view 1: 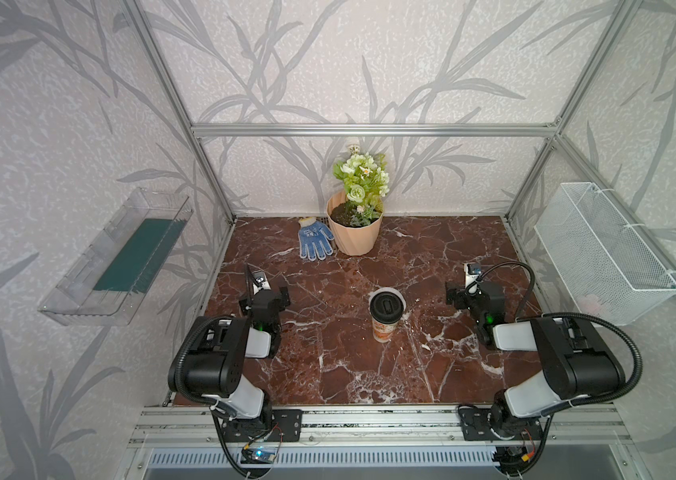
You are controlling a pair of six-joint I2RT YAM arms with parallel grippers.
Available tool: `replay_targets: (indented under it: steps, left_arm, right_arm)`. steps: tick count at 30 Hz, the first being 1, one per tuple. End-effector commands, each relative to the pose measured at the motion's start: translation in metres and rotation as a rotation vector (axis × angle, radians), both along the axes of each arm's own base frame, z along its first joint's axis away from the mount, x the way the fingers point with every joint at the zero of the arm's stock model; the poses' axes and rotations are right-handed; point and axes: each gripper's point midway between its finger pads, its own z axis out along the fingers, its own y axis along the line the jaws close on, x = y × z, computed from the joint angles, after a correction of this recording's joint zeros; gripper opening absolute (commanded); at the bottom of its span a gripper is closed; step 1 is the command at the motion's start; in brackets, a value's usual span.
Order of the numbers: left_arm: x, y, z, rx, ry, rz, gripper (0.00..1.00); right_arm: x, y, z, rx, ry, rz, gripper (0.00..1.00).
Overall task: Put the leak-proof paper on the milk tea cups
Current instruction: Reset both arms
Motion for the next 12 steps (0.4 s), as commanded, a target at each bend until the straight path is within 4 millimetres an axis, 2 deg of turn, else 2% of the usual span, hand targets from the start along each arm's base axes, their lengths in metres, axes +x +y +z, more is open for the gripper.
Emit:
replay_targets:
  steps: [1, 9, 12]
  left_arm:
    - [0.0139, 0.0016, 0.0235, -0.018, -0.087, 0.006, 0.99]
    - [0.0135, 0.0030, 0.0229, -0.016, -0.092, 0.014, 0.99]
    - [0.0191, 0.0025, 0.0222, -0.001, -0.068, 0.015, 0.99]
  right_arm:
    - [0.0078, 0.0013, 0.0153, -0.005, -0.037, 0.011, 0.99]
    - [0.0100, 0.0047, 0.0143, -0.035, -0.019, 0.004, 0.99]
    - [0.0097, 0.0052, 0.0143, -0.037, -0.021, 0.007, 0.99]
